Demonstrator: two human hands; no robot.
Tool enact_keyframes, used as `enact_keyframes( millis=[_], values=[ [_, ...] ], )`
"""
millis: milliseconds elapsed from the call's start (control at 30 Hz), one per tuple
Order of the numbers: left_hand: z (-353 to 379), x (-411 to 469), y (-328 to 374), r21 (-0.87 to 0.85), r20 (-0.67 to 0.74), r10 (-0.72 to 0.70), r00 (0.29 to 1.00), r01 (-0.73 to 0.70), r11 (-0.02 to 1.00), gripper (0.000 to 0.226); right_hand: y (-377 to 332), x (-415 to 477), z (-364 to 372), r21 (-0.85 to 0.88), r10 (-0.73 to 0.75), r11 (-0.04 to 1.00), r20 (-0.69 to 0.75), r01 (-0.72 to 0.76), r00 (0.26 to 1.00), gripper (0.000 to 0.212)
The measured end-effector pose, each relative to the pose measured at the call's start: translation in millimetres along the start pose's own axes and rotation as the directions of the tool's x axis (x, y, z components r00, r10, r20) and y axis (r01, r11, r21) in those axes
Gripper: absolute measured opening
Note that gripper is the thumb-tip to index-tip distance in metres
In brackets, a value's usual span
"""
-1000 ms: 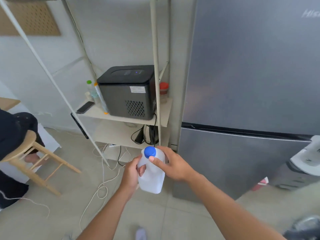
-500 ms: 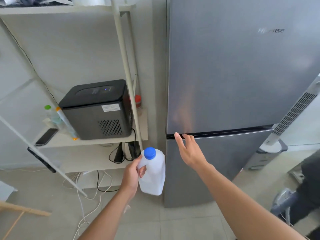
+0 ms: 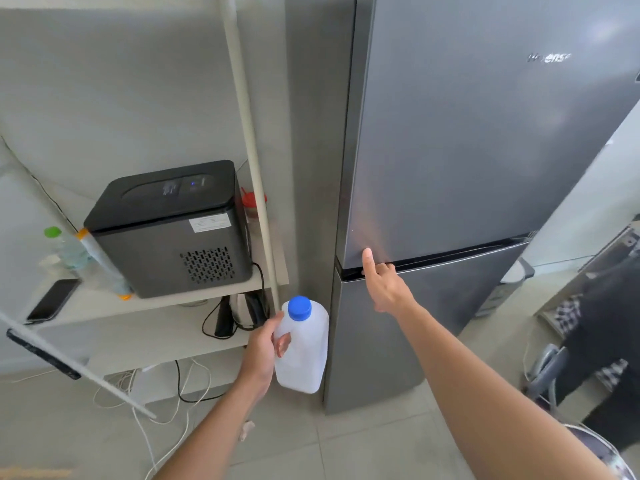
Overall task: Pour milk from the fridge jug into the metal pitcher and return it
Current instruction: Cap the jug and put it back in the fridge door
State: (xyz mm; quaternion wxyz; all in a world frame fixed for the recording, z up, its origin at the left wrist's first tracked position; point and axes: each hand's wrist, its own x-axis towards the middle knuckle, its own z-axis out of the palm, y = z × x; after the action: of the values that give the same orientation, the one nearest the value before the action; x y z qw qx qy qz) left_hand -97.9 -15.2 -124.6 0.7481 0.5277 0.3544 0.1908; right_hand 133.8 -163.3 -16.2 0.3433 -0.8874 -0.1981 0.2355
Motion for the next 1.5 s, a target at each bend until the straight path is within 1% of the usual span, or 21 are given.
enact_keyframes(
  millis=[33,100,133,167,233,267,300,367,433,533,600,667,733,867,933,1000,1100,1167,1267,1367,1500],
  values=[
    [-0.1,1.5,1.3,0.007,0.011,-0.002,1.000,0.002,1.000,0.058,-1.8,-0.9,1.7,0.017,0.002,1.000,-0.009,-0.001,1.000,0.091],
    [1.1,6.4,3.0,0.023,0.030,-0.017,0.999,0.017,1.000,0.058,-0.9,-0.7,0.8,0.030,0.039,0.999,-0.025,-0.039,0.999,0.104],
    [2.1,8.1,4.2,0.024,0.033,-0.024,0.999,0.024,0.999,0.056,1.7,-1.7,-2.0,0.005,0.059,0.998,-0.034,-0.059,0.998,0.112],
    [3.3,10.6,4.2,0.018,0.041,-0.033,0.999,0.032,0.999,0.053,7.1,-2.9,-5.3,-0.048,0.072,0.996,-0.056,-0.075,0.996,0.114],
    [7.6,16.0,4.0,0.008,0.058,-0.046,0.997,0.045,0.999,0.050,22.7,-5.1,-11.6,-0.239,0.059,0.966,-0.162,-0.098,0.985,0.101],
    [11.4,18.2,4.6,0.007,0.062,-0.053,0.997,0.053,0.999,0.049,29.8,-6.9,-14.5,-0.313,0.045,0.942,-0.234,-0.119,0.971,0.093],
    [15.5,21.6,4.1,0.003,0.060,-0.070,0.996,0.070,0.998,0.048,35.4,-9.1,-17.7,-0.349,0.037,0.926,-0.298,-0.145,0.954,0.088],
    [24.0,28.4,2.1,-0.007,0.064,-0.094,0.993,0.095,0.995,0.043,44.3,-13.4,-25.9,-0.359,0.057,0.910,-0.387,-0.208,0.920,0.082],
    [33.5,32.9,0.7,-0.008,0.071,-0.102,0.992,0.103,0.995,0.038,54.2,-17.3,-37.3,-0.372,0.092,0.890,-0.419,-0.263,0.903,0.078],
    [52.2,34.5,-2.6,0.008,0.093,-0.128,0.987,0.128,0.992,0.046,76.6,-24.1,-58.0,-0.380,0.157,0.862,-0.432,-0.337,0.888,0.071],
    [66.9,34.0,-3.7,0.037,0.099,-0.137,0.986,0.134,0.990,0.049,92.5,-28.6,-71.0,-0.343,0.208,0.858,-0.452,-0.383,0.868,0.070],
    [80.9,34.2,-6.6,0.043,0.105,-0.138,0.985,0.135,0.990,0.043,104.6,-33.2,-81.8,-0.293,0.228,0.873,-0.462,-0.390,0.857,0.071],
    [93.8,34.4,-11.4,0.048,0.093,-0.153,0.984,0.149,0.988,0.038,115.3,-38.3,-89.3,-0.270,0.216,0.891,-0.453,-0.364,0.865,0.069],
    [116.0,35.4,-23.3,0.036,0.087,-0.186,0.979,0.184,0.982,0.037,135.4,-48.2,-97.1,-0.263,0.222,0.897,-0.430,-0.356,0.875,0.066],
    [126.9,34.9,-27.0,0.038,0.109,-0.196,0.974,0.193,0.980,0.039,145.8,-52.8,-100.5,-0.248,0.235,0.896,-0.440,-0.369,0.867,0.070],
    [141.1,31.3,-27.8,0.122,0.140,-0.177,0.974,0.160,0.979,0.045,156.0,-58.2,-106.0,-0.238,0.244,0.896,-0.442,-0.376,0.863,0.077],
    [162.8,28.0,-34.7,0.273,0.248,-0.124,0.961,0.053,0.961,0.049,174.9,-67.1,-118.3,-0.220,0.233,0.905,-0.461,-0.365,0.856,0.071],
    [175.4,28.7,-42.9,0.369,0.283,-0.109,0.953,-0.003,0.929,0.048,189.3,-72.5,-127.9,-0.212,0.228,0.909,-0.468,-0.359,0.854,0.068],
    [196.1,28.0,-57.2,0.477,0.344,-0.147,0.927,-0.038,0.878,0.044,209.7,-79.9,-139.0,-0.203,0.229,0.911,-0.473,-0.358,0.851,0.066],
    [217.8,25.0,-68.3,0.584,0.392,-0.220,0.894,-0.056,0.810,0.038,224.7,-90.6,-148.3,-0.209,0.242,0.901,-0.484,-0.380,0.841,0.064],
    [245.9,23.6,-82.3,0.726,0.389,-0.339,0.857,-0.058,0.685,0.031,247.2,-106.0,-165.9,-0.255,0.220,0.886,-0.503,-0.387,0.836,0.065]
  ],
)
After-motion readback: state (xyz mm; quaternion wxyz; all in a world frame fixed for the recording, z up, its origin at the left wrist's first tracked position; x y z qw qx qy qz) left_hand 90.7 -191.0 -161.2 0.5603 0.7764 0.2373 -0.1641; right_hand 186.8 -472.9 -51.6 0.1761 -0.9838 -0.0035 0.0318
